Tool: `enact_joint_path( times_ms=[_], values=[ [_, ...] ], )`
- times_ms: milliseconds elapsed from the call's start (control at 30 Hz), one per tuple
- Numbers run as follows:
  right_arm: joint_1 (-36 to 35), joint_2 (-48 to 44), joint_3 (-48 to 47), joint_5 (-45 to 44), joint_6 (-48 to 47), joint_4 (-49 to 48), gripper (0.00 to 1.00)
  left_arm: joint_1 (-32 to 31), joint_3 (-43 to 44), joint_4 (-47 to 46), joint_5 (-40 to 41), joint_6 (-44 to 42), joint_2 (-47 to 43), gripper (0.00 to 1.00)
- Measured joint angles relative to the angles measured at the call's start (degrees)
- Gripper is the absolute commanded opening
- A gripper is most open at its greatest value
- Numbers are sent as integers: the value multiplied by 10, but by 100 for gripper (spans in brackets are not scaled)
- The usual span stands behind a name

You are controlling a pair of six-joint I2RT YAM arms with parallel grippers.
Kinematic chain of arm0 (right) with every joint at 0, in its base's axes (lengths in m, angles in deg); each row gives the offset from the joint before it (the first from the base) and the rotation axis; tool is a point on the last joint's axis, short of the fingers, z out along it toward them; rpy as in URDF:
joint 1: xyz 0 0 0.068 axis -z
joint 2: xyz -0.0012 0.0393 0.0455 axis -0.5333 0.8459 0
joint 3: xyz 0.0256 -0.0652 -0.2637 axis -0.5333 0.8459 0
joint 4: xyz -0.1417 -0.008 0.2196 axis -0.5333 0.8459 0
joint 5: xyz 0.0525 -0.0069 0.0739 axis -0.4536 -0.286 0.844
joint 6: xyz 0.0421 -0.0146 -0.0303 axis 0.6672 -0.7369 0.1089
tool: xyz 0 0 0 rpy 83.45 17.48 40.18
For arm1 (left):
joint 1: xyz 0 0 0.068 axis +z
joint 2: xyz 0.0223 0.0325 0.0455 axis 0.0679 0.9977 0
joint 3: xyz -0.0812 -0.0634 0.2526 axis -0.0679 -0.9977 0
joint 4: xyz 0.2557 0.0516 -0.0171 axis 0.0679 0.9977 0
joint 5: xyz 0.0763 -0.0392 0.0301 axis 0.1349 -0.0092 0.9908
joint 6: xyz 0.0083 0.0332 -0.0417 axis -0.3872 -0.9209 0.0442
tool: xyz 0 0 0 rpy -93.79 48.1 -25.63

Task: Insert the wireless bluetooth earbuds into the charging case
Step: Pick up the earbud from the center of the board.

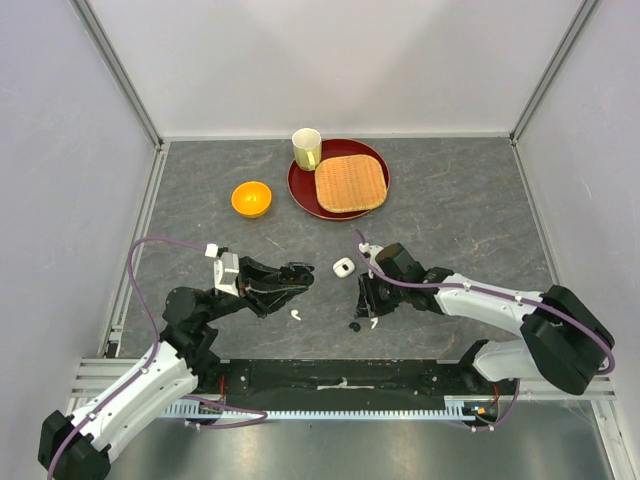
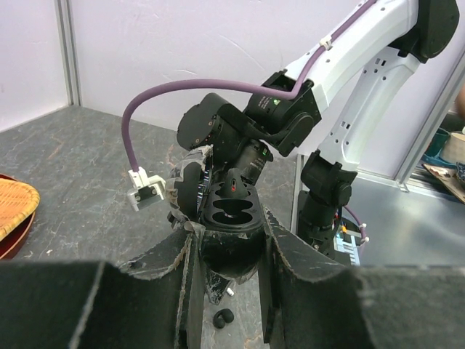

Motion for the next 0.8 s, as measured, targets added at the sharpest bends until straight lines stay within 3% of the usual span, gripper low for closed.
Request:
enact_joint_path(
  times_ms=[800],
  values=[
    [-27, 54, -2, -24, -5, -32, 35, 0, -1, 5, 0, 0, 5, 2]
  ],
)
